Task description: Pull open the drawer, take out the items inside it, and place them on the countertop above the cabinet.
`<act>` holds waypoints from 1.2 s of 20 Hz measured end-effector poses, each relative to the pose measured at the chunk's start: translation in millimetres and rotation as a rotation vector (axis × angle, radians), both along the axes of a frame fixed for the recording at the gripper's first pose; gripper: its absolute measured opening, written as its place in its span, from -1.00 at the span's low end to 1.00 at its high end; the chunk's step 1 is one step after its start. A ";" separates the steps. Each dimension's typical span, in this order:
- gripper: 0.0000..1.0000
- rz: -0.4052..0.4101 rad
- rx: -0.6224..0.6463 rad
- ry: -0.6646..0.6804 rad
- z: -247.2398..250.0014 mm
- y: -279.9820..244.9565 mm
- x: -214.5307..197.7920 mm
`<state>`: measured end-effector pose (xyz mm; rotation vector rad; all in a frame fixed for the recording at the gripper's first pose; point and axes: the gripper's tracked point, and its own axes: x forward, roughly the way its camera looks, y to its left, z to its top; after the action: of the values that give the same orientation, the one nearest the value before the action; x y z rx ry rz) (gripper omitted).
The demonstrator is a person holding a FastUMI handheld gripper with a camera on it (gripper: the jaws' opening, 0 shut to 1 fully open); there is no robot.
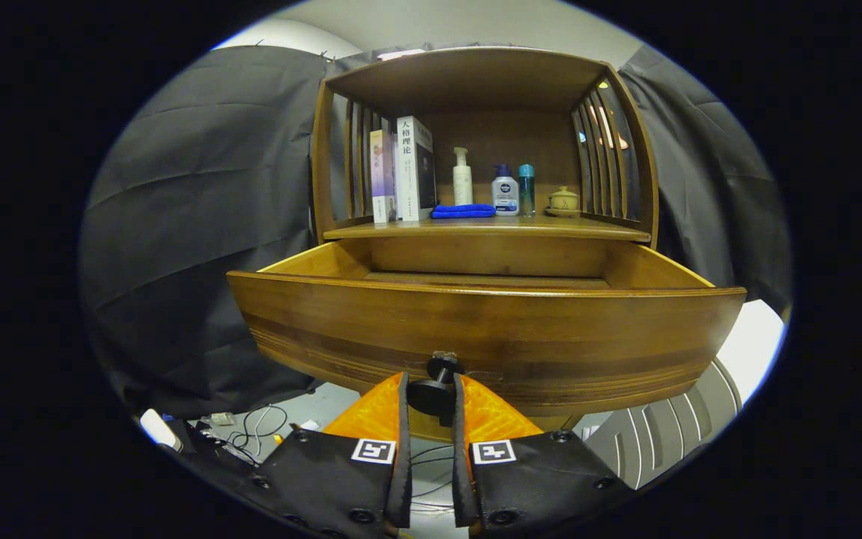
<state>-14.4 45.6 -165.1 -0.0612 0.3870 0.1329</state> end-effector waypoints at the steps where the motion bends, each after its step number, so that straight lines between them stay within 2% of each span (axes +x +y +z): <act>1: -0.53 0.005 -0.003 -0.001 0.4 0.8 -2.7; 8: -0.54 0.034 -0.054 -0.061 11.7 2.4 -10.9; 9: -0.44 0.034 -0.065 -0.115 25.9 1.6 -10.6; 12: 0.15 0.060 -0.100 -0.275 81.8 4.7 -1.4; 16: 0.93 0.081 -0.026 -0.256 123.9 1.7 19.9; 21: 0.93 0.119 0.016 -0.136 145.6 -6.6 69.4; 24: 0.93 0.186 0.013 0.026 126.7 -2.5 97.0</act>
<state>82.6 43.1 -38.4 -0.0824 0.4060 0.3197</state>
